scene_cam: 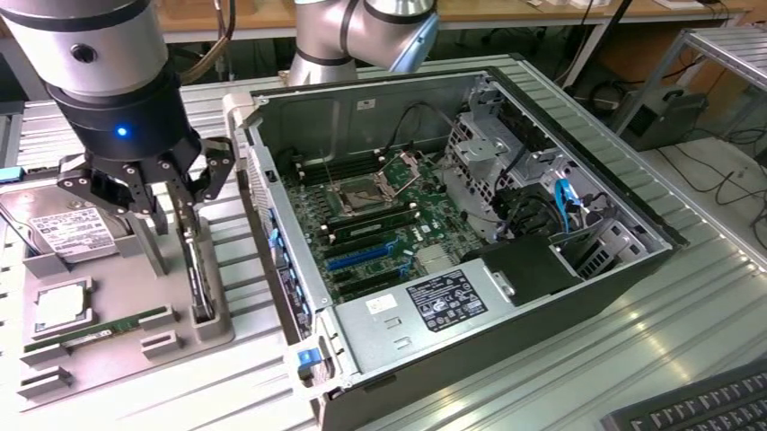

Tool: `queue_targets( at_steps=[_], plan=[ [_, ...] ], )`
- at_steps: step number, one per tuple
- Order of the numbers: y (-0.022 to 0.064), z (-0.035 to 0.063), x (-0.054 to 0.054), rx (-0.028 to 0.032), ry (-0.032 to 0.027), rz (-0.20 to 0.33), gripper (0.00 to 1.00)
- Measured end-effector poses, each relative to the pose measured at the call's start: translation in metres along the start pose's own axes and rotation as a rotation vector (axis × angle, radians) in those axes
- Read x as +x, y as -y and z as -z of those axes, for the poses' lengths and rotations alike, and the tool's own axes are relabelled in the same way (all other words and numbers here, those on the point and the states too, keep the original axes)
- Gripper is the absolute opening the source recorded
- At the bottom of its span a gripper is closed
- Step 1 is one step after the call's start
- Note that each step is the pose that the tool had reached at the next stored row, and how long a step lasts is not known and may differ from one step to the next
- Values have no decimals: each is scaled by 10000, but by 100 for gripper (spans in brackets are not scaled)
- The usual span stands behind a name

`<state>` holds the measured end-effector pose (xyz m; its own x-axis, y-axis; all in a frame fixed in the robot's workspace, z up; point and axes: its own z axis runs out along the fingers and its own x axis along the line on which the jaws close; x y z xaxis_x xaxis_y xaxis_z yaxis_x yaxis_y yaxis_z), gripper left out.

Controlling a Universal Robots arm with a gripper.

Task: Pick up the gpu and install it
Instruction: 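Pick up the gpu and move the gpu toward the slot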

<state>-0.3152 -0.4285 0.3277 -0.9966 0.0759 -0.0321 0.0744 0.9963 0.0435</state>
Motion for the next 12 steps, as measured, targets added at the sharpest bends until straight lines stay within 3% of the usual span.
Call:
queue_targets(
  at_steps=[12],
  plan=[
    [25,-252,7,0,0,0,36]
  ],
)
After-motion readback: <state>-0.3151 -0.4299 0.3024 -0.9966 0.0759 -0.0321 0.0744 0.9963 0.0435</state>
